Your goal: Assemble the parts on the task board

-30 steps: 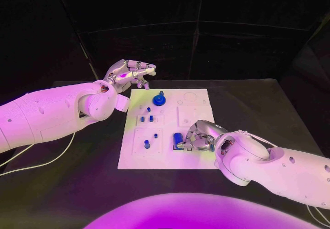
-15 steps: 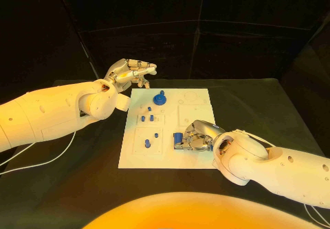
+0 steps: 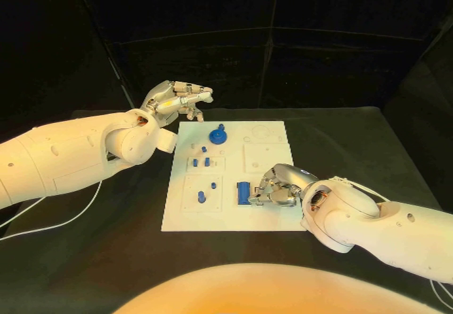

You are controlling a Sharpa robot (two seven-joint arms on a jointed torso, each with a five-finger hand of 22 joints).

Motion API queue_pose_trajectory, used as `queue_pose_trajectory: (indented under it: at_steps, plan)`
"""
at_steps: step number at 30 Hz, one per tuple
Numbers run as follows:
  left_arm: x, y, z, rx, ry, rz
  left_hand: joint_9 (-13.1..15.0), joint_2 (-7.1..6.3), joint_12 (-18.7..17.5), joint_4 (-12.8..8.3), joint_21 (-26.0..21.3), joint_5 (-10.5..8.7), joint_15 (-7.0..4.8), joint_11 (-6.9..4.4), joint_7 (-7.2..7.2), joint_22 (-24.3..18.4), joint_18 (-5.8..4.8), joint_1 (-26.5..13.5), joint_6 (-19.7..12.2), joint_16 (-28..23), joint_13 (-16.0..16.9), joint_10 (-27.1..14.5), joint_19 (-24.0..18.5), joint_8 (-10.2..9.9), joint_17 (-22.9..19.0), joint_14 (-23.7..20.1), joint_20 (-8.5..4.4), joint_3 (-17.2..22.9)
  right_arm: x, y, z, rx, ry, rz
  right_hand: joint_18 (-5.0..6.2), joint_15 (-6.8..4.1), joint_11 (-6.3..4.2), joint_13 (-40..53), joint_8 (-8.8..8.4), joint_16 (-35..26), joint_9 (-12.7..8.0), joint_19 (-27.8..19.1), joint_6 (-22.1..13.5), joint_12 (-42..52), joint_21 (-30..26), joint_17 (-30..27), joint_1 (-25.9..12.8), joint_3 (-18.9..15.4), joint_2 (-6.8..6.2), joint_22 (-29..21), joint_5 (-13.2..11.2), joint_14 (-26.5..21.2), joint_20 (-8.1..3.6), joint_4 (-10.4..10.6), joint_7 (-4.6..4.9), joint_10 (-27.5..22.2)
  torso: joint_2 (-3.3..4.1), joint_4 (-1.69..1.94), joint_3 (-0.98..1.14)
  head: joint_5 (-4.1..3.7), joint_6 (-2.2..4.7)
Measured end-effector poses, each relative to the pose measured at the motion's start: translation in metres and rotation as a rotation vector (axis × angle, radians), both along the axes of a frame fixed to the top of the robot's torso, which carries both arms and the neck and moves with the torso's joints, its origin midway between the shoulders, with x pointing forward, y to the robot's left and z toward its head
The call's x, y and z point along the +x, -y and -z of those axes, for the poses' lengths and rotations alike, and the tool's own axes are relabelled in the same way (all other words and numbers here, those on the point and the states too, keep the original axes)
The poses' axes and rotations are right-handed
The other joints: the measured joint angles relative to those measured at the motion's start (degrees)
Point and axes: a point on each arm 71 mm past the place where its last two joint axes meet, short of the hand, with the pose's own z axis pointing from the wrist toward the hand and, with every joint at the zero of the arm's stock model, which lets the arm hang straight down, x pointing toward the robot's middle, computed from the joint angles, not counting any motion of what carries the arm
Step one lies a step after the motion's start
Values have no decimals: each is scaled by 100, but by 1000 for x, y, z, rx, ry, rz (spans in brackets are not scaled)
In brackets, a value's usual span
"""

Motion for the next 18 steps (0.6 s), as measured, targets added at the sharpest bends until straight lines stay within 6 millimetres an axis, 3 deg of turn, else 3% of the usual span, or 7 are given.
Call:
queue_pose_trajectory:
  at_steps: [10, 18]
  plan:
    - [-1, -4, 0, 3, -1, -7, 0, 0, 0, 0, 0, 0, 0, 0, 0, 0, 0, 0, 0, 0, -1, 0, 0, 0, 0, 0, 0, 0, 1, 59, -8, 15, 52, 113, 0, 0, 43, 0, -91, 0, -43, 21, -45, 0, 0, 0, 46, -55, 45, 32, 114, 0, 21, -24, 34, 0, -19, -32, -10, -86, 39]
    - [-1, -4, 0, 2, -1, -6, 0, 30, 28, 0, 0, 0, 0, 21, 0, -6, 0, 31, 0, 0, -1, -20, 0, 0, 0, 0, 0, 0, 5, 80, -6, -20, 69, 145, 0, 1, 63, 4, -151, 0, -66, 21, -45, -27, 22, -1, 225, -104, 101, 40, 462, 0, 21, -73, 34, -20, -30, -68, -13, -142, 48]
